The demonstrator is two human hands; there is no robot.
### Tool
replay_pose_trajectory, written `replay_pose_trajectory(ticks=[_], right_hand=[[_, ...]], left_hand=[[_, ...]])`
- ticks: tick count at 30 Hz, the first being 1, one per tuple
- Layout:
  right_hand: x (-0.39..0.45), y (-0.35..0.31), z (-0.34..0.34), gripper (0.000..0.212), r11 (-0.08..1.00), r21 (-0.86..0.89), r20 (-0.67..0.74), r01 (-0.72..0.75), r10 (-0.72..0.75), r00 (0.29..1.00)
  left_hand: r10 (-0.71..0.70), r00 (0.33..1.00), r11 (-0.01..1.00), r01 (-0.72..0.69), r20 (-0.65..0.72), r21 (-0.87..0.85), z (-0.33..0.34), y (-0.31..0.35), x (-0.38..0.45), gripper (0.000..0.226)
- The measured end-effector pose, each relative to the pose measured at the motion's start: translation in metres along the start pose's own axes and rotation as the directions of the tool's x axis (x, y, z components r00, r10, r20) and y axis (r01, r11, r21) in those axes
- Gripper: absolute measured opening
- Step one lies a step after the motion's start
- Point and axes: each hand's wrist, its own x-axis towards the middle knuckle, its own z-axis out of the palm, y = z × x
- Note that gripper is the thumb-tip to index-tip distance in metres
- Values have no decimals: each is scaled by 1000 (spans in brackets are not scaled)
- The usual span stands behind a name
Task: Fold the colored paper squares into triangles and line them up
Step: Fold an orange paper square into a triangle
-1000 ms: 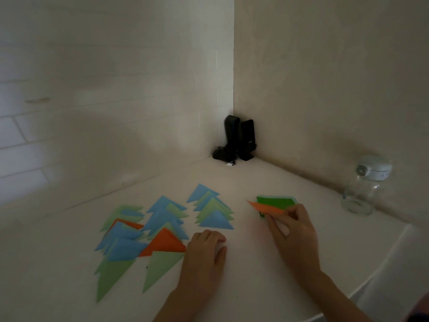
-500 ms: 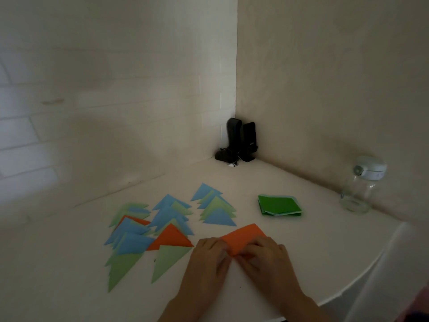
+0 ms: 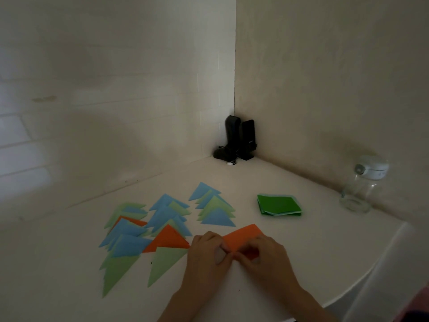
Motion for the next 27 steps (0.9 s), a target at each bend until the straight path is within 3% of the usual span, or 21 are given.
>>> replay_pose_trajectory(ticks=[5,12,18,23,27], right_hand=[[-2,-6,-3,34,997,18,19,-79,79,997],[11,-13,-12,24,979,46,266,-200,181,947],[13,-3,-23,35,964,195,338,-181,107,935],[6,0,-25,30,945,285,290,-159,73,954],[3,-5,-18,21,977,175,195,-122,87,977]], left_hand=[[-11,1000,1000,10,-17,-27,2,-1,1,13],[-11,999,987,5,-35,-160,0,-4,4,13],[-64,997,981,56,-35,-188,-4,-7,1,9],[-97,995,976,92,-17,-195,-6,-10,-1,9],[-89,994,973,99,58,-210,-14,-6,-3,8]])
